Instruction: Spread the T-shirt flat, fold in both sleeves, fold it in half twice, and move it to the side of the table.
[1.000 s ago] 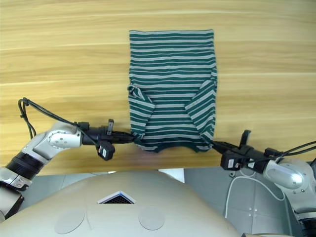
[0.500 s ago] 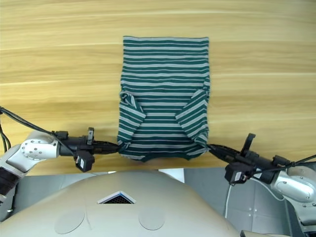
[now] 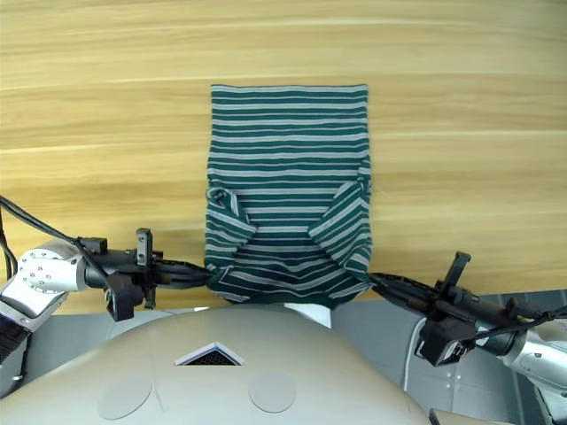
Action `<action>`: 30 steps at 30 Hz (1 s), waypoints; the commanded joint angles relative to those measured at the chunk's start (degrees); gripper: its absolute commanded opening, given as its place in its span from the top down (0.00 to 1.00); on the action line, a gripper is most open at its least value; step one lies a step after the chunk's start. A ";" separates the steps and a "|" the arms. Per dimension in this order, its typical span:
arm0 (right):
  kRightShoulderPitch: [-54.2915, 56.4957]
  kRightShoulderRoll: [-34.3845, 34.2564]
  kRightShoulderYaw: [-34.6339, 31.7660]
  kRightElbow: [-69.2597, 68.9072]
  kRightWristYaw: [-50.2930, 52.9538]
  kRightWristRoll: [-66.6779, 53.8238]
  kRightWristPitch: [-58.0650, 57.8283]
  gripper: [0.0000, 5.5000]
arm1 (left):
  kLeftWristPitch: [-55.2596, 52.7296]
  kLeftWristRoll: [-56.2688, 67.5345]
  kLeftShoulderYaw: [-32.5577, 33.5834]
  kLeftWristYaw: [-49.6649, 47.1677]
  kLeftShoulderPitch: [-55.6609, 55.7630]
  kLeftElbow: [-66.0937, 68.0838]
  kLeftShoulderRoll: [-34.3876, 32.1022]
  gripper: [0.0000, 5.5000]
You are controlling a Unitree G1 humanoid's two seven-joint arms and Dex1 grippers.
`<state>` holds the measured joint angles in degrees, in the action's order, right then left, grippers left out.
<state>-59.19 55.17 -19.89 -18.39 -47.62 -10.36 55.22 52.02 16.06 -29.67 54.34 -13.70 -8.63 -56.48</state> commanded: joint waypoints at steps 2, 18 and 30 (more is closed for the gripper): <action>10.07 -1.86 2.90 1.62 1.75 4.70 -7.66 1.00 | -4.60 -7.35 5.00 -4.76 3.49 7.03 6.66 0.99; 48.05 -11.27 12.07 12.78 15.57 20.71 -30.79 1.00 | -13.08 -16.72 16.22 -17.80 26.44 26.59 23.51 0.99; 69.80 -17.21 21.47 32.09 25.03 30.41 -32.91 1.00 | -12.11 -31.50 15.40 -32.33 42.61 51.73 31.51 0.99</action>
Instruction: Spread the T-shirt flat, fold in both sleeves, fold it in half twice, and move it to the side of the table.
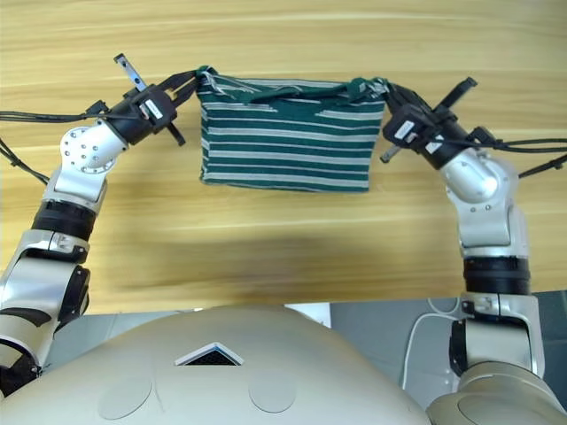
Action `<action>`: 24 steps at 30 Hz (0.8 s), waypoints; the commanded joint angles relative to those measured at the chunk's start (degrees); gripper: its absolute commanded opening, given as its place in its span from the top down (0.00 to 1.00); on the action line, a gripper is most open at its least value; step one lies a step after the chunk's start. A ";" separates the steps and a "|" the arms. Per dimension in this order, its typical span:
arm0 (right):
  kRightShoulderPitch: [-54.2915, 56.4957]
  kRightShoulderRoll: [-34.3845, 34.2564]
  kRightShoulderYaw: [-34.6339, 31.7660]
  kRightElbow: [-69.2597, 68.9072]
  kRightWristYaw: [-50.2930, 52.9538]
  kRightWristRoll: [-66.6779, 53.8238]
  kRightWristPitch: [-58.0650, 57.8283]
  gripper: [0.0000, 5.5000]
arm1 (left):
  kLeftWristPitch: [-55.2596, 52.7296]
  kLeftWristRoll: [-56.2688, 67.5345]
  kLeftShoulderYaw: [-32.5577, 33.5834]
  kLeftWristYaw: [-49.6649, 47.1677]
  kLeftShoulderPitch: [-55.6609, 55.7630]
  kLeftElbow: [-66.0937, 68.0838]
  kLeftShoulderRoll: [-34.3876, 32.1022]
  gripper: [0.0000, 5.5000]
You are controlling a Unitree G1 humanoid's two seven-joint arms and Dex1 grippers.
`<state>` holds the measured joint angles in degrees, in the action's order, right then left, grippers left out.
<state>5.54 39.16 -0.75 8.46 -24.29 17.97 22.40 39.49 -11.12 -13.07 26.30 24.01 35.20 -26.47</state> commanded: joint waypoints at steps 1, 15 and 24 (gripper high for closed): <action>6.55 -1.81 3.06 6.98 2.16 2.34 0.17 1.00 | 0.70 -5.37 -1.33 -5.77 6.32 10.76 2.09 0.99; 18.29 -10.62 17.87 38.81 12.71 13.95 0.70 1.00 | -5.03 -9.24 -2.26 -13.09 15.93 36.58 10.58 0.99; 27.90 -14.89 8.23 48.93 26.33 3.80 -2.06 0.67 | -21.37 -0.50 8.77 -16.35 25.50 40.93 12.82 0.70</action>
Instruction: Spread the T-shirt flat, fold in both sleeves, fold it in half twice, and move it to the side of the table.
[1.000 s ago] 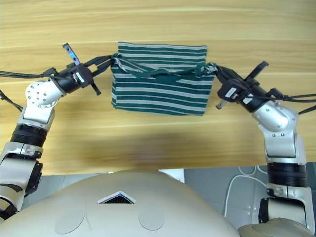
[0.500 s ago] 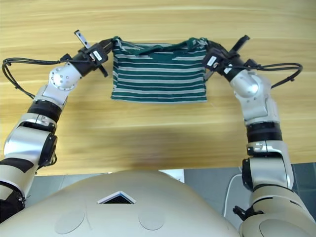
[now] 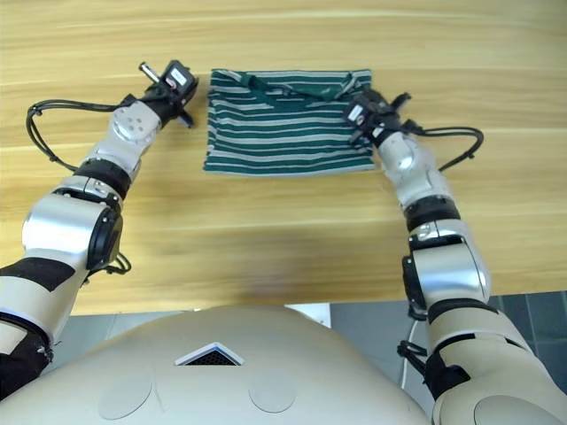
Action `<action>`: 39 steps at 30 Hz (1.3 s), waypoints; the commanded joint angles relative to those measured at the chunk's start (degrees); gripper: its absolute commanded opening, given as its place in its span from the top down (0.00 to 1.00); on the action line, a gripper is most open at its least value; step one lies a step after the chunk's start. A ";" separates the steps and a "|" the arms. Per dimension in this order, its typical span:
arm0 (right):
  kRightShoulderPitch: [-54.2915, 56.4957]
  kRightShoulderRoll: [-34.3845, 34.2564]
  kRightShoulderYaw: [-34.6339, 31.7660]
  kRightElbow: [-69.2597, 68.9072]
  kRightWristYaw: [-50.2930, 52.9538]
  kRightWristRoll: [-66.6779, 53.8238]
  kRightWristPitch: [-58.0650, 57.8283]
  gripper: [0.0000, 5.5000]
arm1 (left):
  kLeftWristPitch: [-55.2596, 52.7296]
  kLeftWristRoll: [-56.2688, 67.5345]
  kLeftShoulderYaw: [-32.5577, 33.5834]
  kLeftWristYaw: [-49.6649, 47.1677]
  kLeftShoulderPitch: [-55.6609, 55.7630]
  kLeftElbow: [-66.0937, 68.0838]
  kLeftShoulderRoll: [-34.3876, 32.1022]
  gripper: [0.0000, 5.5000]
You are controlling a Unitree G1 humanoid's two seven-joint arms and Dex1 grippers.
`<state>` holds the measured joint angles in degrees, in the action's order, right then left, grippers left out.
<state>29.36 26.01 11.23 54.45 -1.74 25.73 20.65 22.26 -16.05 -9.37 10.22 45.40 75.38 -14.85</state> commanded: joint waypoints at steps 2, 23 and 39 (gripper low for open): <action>5.59 -2.87 -6.15 4.70 6.36 -6.56 0.43 0.61 | -7.70 10.55 11.47 1.28 7.16 1.08 2.19 0.65; -31.90 23.86 7.49 -46.73 -31.22 -11.96 15.84 0.36 | 2.08 14.64 16.76 5.78 -2.82 -3.49 0.19 0.07; -10.70 -2.20 19.55 -53.37 -22.88 -9.48 -3.83 0.36 | 4.39 17.34 19.72 1.14 -2.40 -7.06 -2.99 0.03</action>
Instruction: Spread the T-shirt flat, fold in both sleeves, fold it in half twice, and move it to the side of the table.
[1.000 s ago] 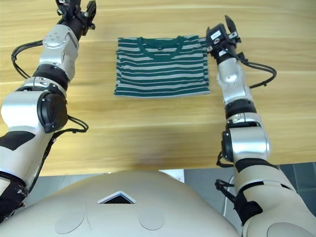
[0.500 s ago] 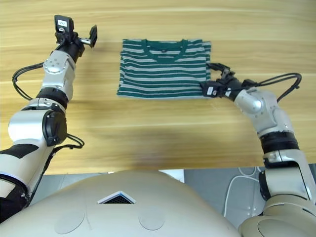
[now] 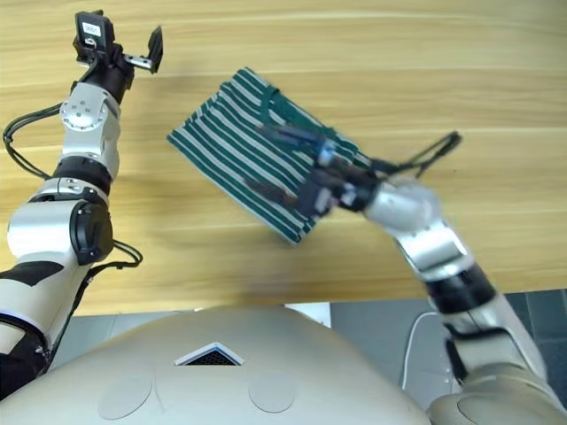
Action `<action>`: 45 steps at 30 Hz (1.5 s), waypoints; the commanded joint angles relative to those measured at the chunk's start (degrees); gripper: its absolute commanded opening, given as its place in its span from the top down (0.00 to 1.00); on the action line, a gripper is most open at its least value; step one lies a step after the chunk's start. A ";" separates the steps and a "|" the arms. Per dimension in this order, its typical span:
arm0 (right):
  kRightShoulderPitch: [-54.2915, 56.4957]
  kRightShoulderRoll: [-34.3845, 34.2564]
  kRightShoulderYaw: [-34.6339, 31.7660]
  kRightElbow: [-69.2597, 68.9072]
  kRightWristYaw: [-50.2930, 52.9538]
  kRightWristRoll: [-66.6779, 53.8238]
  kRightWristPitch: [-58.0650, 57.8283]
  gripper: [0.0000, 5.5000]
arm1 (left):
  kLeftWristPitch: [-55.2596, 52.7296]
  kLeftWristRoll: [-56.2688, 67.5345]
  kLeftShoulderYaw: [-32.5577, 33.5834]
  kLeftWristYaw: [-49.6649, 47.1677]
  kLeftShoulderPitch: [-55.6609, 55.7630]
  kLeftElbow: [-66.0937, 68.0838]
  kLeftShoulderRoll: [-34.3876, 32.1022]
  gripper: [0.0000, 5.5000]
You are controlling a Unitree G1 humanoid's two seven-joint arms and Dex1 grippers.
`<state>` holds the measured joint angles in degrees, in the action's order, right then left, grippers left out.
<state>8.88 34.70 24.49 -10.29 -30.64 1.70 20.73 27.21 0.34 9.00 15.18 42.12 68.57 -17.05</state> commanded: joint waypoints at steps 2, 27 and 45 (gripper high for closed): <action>15.59 -18.05 11.09 21.64 10.29 22.89 -4.26 0.36 | -1.00 0.58 2.08 -7.64 1.28 0.28 -1.10 0.03; 33.23 -38.65 -11.56 62.63 36.19 9.09 10.45 0.36 | -0.25 -1.28 0.34 -12.36 -1.81 0.79 1.74 0.03; -4.36 9.30 -0.58 16.62 4.27 35.52 1.82 0.36 | 6.19 -3.26 -4.39 -9.13 -6.11 -4.74 4.04 0.03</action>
<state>9.90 40.41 22.43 8.53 -20.81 38.12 21.66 33.36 -2.40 5.09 5.57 36.75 64.39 -12.84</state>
